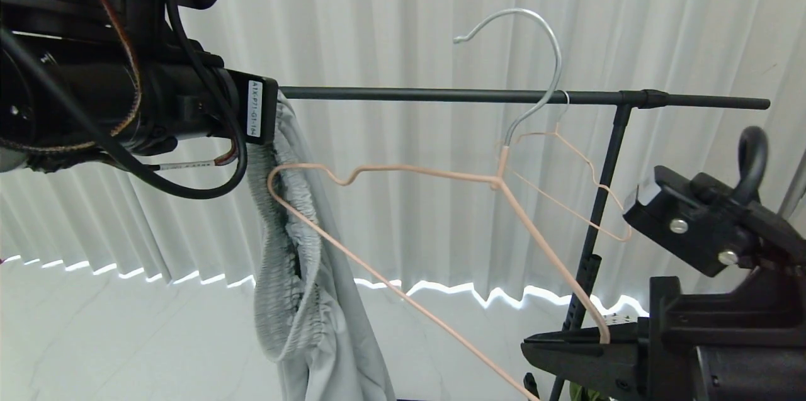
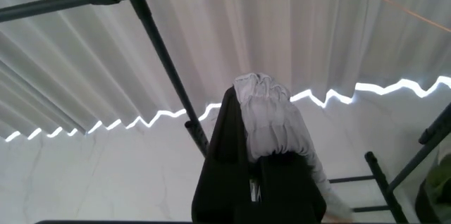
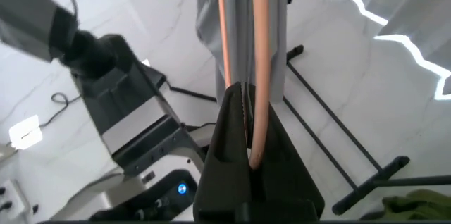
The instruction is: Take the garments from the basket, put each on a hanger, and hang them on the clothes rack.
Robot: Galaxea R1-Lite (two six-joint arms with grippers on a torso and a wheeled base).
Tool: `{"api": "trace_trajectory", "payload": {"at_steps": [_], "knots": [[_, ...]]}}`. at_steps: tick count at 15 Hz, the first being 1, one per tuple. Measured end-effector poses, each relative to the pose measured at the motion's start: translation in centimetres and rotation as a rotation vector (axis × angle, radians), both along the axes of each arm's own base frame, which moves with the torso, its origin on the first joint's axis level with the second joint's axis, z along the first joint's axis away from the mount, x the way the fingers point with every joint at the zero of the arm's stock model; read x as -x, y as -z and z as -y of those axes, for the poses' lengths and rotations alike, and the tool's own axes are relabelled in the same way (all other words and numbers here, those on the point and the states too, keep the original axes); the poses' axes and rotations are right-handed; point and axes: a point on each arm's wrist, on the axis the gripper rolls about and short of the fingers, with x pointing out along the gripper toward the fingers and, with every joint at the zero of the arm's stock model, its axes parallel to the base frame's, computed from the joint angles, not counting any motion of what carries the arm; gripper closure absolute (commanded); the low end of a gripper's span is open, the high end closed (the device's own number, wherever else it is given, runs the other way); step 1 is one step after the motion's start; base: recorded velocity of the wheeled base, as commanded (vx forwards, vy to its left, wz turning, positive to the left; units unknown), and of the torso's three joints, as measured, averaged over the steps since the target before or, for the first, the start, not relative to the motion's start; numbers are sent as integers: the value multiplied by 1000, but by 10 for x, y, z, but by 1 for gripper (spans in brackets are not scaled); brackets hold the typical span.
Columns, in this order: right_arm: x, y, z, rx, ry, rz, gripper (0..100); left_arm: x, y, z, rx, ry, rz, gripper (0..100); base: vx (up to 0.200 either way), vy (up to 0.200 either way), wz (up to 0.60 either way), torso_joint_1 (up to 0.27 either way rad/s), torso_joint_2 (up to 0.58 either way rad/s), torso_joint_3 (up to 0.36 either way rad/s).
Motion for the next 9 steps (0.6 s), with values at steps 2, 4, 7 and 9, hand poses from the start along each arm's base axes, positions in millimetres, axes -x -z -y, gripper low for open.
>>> {"api": "trace_trajectory", "payload": {"at_steps": [2, 4, 7, 9], "knots": [[-5, 3, -5, -4, 53, -30, 100, -2, 2, 2, 0, -11, -6, 100, 0, 0, 0, 0, 0, 0], [-7, 6, -8, -9, 81, -61, 100, -5, 4, 3, 7, -21, -14, 100, 0, 0, 0, 0, 0, 0], [-11, 4, -17, -43, 91, -65, 100, -9, 9, 7, 34, -51, -26, 100, 0, 0, 0, 0, 0, 0], [-16, 4, -27, -60, 91, -61, 100, -8, 10, 10, 39, -43, -30, 100, 0, 0, 0, 0, 0, 0]]}}
